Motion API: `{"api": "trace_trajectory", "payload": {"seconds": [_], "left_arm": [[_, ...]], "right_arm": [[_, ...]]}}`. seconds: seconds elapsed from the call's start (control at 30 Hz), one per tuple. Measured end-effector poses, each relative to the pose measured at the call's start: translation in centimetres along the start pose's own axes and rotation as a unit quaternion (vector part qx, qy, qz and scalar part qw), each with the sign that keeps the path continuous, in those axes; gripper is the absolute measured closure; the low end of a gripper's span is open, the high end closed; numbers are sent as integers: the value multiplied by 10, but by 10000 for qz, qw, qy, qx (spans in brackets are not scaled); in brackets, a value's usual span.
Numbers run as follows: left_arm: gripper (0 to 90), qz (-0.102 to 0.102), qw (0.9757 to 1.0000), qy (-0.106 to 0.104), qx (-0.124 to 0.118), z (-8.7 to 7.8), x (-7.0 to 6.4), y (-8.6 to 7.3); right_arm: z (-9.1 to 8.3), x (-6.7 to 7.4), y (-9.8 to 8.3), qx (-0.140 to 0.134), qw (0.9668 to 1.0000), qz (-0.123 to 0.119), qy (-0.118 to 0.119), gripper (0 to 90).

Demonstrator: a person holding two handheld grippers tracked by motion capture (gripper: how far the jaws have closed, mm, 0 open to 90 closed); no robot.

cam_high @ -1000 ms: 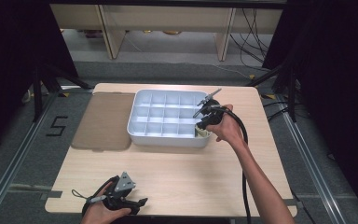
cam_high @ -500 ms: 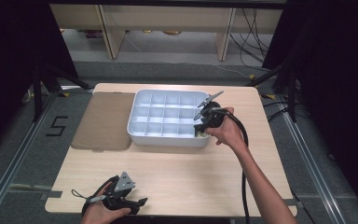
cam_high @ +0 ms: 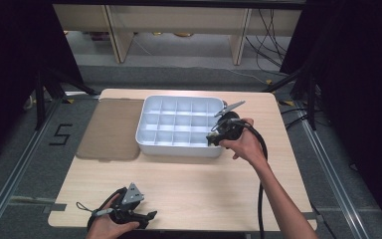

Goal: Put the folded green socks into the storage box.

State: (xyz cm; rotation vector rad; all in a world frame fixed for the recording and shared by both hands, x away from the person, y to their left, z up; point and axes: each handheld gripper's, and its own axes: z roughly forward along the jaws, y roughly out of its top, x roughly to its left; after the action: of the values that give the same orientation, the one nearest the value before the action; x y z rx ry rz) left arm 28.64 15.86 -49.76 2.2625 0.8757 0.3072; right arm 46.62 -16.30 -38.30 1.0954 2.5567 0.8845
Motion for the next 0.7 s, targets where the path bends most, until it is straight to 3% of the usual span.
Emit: {"api": "trace_trajectory", "payload": {"seconds": [0.1,0.2,0.33,0.43,0.47,0.53,0.57,0.7], "left_arm": [[266,148,9999,78,11,0,3,1],[266,40,10000,76,-4,0,1,0],[266,45,10000,78,-4,-1,2,0],[264,-126,9999,10,-19,0,1,-1],[262,31,9999,96,-15,0,4,0],[262,-118,9999,45,-10,0,3,-1],[261,-7,10000,63,-14,-1,4,-1],[260,4,10000,77,-22,-1,4,-1]], "right_arm": [[-1,1,-1,-50,10000,-53,-7,438],[0,2,-2,-211,9997,-103,-44,432],[-3,4,-3,-149,9999,-85,23,424],[-5,6,-6,-155,9999,-76,-10,414],[-5,6,-7,-178,9998,-103,3,411],[-4,7,-10,-305,9995,-106,11,403],[-6,8,-10,-232,9997,-39,78,397],[-10,9,-14,-258,9996,-58,67,381]]}}
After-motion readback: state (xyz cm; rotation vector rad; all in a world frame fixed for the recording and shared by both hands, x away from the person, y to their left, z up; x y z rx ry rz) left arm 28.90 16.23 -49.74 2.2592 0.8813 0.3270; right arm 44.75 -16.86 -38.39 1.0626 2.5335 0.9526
